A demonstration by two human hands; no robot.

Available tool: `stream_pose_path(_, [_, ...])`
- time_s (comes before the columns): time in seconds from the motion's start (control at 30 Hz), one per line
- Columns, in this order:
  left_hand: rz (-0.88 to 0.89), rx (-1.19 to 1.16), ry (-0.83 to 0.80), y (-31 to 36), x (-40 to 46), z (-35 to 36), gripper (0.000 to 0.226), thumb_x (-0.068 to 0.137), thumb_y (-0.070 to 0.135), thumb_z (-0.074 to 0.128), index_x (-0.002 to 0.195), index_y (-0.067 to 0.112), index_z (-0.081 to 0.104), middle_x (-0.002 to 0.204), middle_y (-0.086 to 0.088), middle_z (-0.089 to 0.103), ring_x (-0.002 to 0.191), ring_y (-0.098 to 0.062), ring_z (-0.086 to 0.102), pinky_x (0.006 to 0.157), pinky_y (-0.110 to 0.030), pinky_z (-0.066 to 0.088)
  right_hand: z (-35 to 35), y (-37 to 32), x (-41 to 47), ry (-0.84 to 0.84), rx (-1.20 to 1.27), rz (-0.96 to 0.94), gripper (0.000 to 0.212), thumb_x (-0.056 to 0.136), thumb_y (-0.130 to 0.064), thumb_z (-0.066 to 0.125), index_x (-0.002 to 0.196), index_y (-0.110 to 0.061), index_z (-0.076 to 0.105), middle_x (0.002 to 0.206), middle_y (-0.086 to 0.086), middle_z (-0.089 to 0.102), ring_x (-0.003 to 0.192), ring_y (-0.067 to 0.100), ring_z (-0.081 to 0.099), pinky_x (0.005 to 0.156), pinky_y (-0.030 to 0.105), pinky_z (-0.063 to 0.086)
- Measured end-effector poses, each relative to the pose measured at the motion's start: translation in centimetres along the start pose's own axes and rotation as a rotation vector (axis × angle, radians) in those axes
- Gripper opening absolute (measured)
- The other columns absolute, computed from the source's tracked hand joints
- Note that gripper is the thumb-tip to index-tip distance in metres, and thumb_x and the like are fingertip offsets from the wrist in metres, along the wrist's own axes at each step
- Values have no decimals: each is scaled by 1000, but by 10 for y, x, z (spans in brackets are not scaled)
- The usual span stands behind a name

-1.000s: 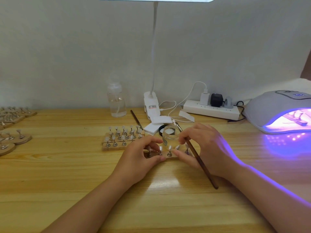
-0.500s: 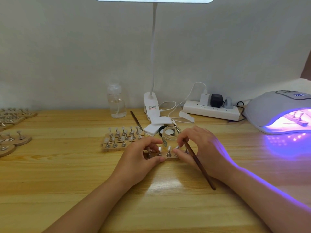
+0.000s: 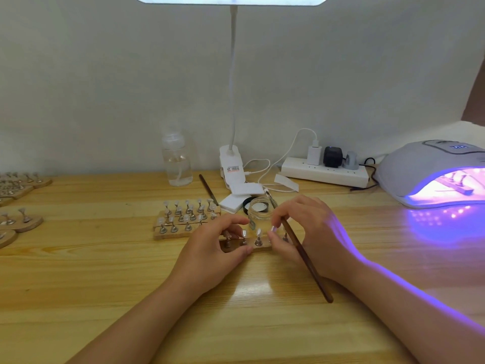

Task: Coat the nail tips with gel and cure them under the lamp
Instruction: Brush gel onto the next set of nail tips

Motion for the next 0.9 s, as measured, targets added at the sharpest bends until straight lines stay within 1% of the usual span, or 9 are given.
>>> stream_pose_path(0.13, [19, -20, 14, 3, -1, -1, 43, 68, 20, 77, 93, 46, 54, 85, 15, 61, 84, 2, 54, 76, -17, 46, -10, 6, -1, 97, 61, 65, 17, 74, -27, 60, 77, -11, 62, 74, -3, 61, 71, 11, 57, 69, 34, 49])
stream_pose_path(0.2, [63, -9, 32, 10, -1, -2, 35, 69, 32, 74, 94, 47, 54, 87, 16, 62, 87, 2, 55, 75, -14, 45, -14, 4, -1, 147, 61, 58, 17, 74, -25, 60, 78, -9, 62, 74, -3, 61, 71, 10, 57, 69, 33, 49])
stream_pose_path(0.27, [131, 9, 53, 20, -2, -4, 25, 72, 46, 65, 96, 45, 58, 88, 18, 62, 88, 2, 55, 74, -11, 42, -17, 0, 0, 196, 55, 43, 16, 75, -23, 60, 79, -8, 63, 74, -1, 62, 71, 8, 57, 68, 32, 48])
stream_pose_path(0.3, [167, 2, 63, 24, -2, -5, 23, 74, 47, 62, 97, 41, 61, 89, 18, 63, 89, 1, 56, 74, -11, 41, -17, -3, 0, 214, 61, 36, 15, 76, -22, 60, 81, -8, 62, 75, -1, 63, 72, 9, 57, 69, 32, 48])
stream_pose_path(0.4, [242, -48, 81, 34, -4, -6, 26, 79, 40, 59, 100, 29, 67, 91, 14, 64, 90, -5, 59, 77, -19, 45, -14, -12, 0, 214, 91, -19, 15, 78, -21, 62, 91, -16, 55, 80, 0, 64, 75, 12, 60, 73, 30, 48])
stream_pose_path(0.6, [307, -84, 114, 41, -6, -10, 16, 78, 24, 62, 92, 26, 68, 87, 8, 65, 87, -10, 61, 76, -35, 50, -3, -26, 0, 140, 104, -95, 21, 79, -22, 66, 93, -23, 49, 84, -1, 66, 81, 10, 59, 78, 27, 46])
stream_pose_path(0.67, [306, -101, 114, 40, -7, -11, 16, 77, 22, 63, 91, 24, 69, 87, 7, 66, 86, -11, 61, 76, -34, 50, -2, -27, 0, 137, 108, -98, 21, 80, -23, 65, 93, -23, 49, 84, -1, 66, 81, 10, 59, 78, 27, 45])
stream_pose_path(0.8, [310, -110, 132, 40, -7, -13, 17, 75, 18, 64, 91, 21, 69, 85, 5, 66, 84, -7, 60, 72, -25, 48, -2, -27, 0, 135, 110, -91, 21, 80, -26, 65, 94, -23, 49, 86, 0, 66, 82, 11, 60, 78, 27, 46])
stream_pose_path(0.9, [315, -117, 176, 40, -7, -18, 16, 75, 17, 66, 88, 24, 68, 82, 6, 66, 81, -5, 59, 70, -20, 47, -3, -23, 1, 145, 129, -44, 22, 79, -35, 64, 93, -23, 52, 88, -8, 64, 83, 5, 58, 80, 24, 46])
Point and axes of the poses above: each hand's wrist, its own x-axis towards the middle knuckle, its own z-axis out of the palm, y = z × x, the point moved 10 cm from there along x, towards the middle knuckle
